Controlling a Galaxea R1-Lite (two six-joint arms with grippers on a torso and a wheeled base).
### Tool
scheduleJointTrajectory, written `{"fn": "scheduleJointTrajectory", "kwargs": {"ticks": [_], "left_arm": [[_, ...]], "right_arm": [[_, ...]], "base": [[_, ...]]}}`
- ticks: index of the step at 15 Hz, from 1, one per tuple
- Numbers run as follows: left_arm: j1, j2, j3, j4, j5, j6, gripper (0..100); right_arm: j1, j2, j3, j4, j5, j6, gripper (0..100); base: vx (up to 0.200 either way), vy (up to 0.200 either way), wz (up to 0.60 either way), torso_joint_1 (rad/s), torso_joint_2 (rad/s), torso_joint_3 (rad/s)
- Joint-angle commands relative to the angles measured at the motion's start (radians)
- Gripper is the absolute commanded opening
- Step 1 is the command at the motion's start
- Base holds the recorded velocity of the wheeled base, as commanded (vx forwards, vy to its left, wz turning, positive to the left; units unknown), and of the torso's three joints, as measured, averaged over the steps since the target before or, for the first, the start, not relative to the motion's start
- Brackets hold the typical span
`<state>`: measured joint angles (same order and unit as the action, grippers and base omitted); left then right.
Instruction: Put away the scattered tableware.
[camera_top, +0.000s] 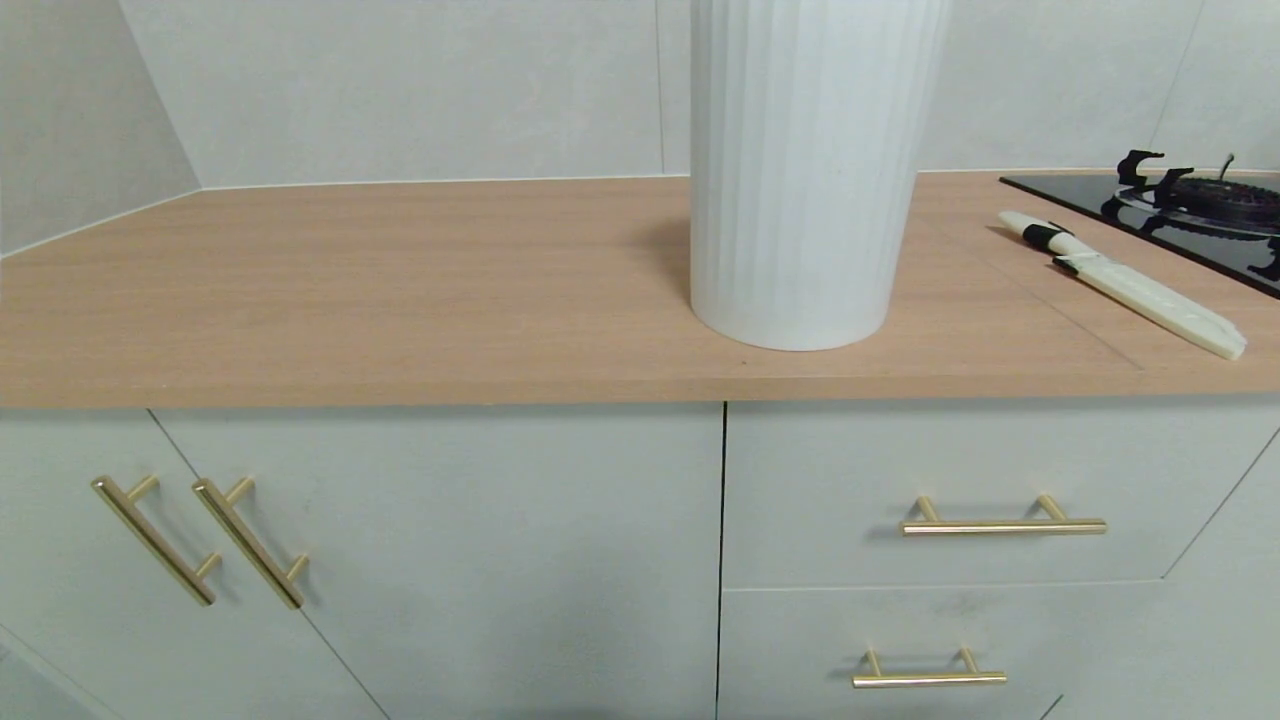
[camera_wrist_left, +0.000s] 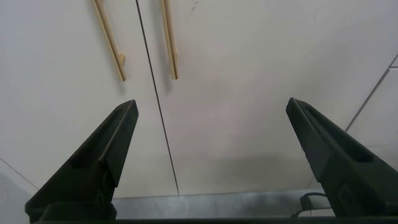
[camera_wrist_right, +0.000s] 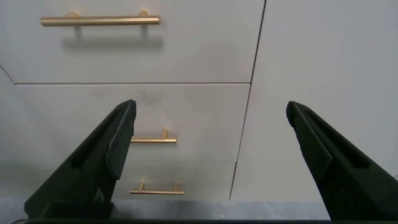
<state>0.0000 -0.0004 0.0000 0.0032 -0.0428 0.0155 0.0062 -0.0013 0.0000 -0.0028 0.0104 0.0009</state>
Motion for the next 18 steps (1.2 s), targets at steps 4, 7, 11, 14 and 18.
{"fn": "scheduleJointTrajectory", "kwargs": {"ticks": [4,7,11,14,18], "left_arm": [[0.0,0.0,0.0,0.0,0.0,0.0,100],[0.0,0.0,0.0,0.0,0.0,0.0,100],[0.0,0.0,0.0,0.0,0.001,-0.003,100],[0.0,0.0,0.0,0.0,0.001,-0.003,100],[0.0,0.0,0.0,0.0,0.001,-0.003,100]], "right_arm": [[0.0,0.001,0.0,0.0,0.0,0.001,100],[0.0,0.001,0.0,0.0,0.0,0.001,100],[0.0,0.001,0.0,0.0,0.0,-0.002,100],[0.0,0.001,0.0,0.0,0.0,-0.002,100],[0.0,0.001,0.0,0.0,0.0,-0.004,100]], "base": [[0.0,-0.2,0.0,0.0,0.0,-0.001],[0.0,-0.2,0.0,0.002,0.0,-0.002],[0.0,-0.05,0.0,0.001,0.0,0.003],[0.0,0.0,0.0,0.0,0.0,0.0],[0.0,0.0,0.0,0.0,0.0,0.0]]}}
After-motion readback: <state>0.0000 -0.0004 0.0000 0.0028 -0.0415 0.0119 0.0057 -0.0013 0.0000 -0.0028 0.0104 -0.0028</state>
